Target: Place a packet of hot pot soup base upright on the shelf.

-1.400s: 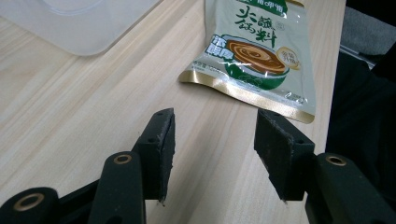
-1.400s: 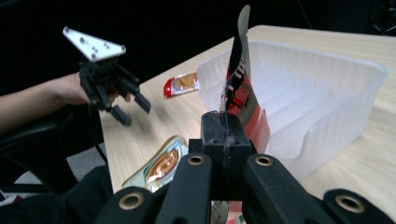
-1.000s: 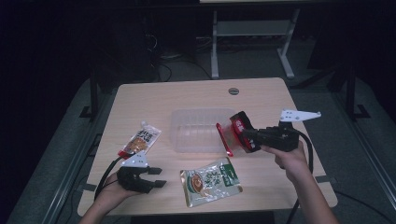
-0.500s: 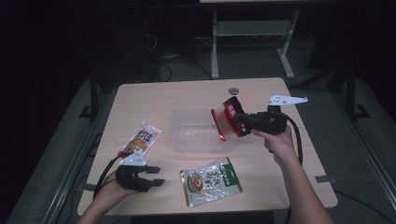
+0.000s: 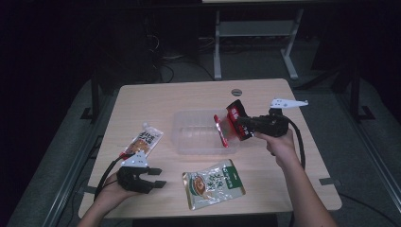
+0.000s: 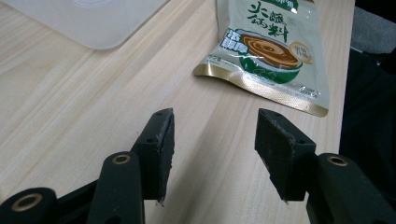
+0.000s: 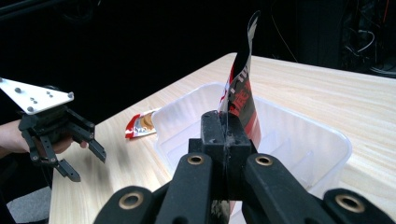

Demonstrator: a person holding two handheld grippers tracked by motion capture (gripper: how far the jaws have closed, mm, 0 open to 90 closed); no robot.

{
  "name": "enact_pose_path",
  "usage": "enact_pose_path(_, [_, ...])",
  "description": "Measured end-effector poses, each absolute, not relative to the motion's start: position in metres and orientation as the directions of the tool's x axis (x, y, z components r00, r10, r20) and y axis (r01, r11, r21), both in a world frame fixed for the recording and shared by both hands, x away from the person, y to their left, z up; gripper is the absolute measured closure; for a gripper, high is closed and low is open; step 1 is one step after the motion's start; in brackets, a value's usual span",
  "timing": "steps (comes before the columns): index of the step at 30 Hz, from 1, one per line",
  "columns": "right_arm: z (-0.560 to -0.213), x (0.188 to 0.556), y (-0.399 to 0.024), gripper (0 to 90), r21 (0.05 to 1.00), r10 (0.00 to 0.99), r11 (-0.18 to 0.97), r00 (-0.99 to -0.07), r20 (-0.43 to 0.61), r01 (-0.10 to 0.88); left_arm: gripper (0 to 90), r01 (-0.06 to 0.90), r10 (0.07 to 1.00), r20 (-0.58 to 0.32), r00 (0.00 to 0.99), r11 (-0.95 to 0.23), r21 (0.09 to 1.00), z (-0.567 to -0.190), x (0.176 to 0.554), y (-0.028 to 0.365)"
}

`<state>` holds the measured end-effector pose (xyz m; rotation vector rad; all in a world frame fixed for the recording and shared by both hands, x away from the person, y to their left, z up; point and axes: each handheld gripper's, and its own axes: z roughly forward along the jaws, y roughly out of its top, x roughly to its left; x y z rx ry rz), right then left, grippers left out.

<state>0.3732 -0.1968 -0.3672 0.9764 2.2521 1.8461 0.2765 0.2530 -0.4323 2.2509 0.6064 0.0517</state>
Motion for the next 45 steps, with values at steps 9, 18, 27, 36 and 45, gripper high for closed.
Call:
enact_pose_path(9, [-0.369, 0.373, -0.193, 90.0, 0.900, 0.523, 0.094, -0.790, 0.319, 0.425, 47.0, 0.410, 0.438, -0.155, 0.886, -0.580, 0.704, -0.433, 0.276, 0.252])
enact_pose_path(18, [-0.369, 0.373, -0.188, 89.9, 0.899, 0.536, 0.107, -0.786, 0.307, 0.424, 46.9, 0.408, 0.434, -0.156, 0.887, -0.583, 0.702, -0.433, 0.277, 0.251])
enact_pose_path(27, [-0.370, 0.373, -0.179, 89.9, 0.895, 0.543, 0.123, -0.784, 0.301, 0.429, 46.9, 0.408, 0.429, -0.157, 0.890, -0.590, 0.697, -0.434, 0.276, 0.250])
enact_pose_path(36, [-0.375, 0.375, -0.173, 89.8, 0.886, 0.549, 0.145, -0.780, 0.299, 0.441, 46.9, 0.407, 0.426, -0.157, 0.891, -0.594, 0.694, -0.434, 0.276, 0.250])
enact_pose_path(45, [-0.381, 0.378, -0.167, 89.6, 0.872, 0.559, 0.177, -0.776, 0.293, 0.457, 46.9, 0.409, 0.427, -0.160, 0.890, -0.593, 0.694, -0.435, 0.276, 0.250])
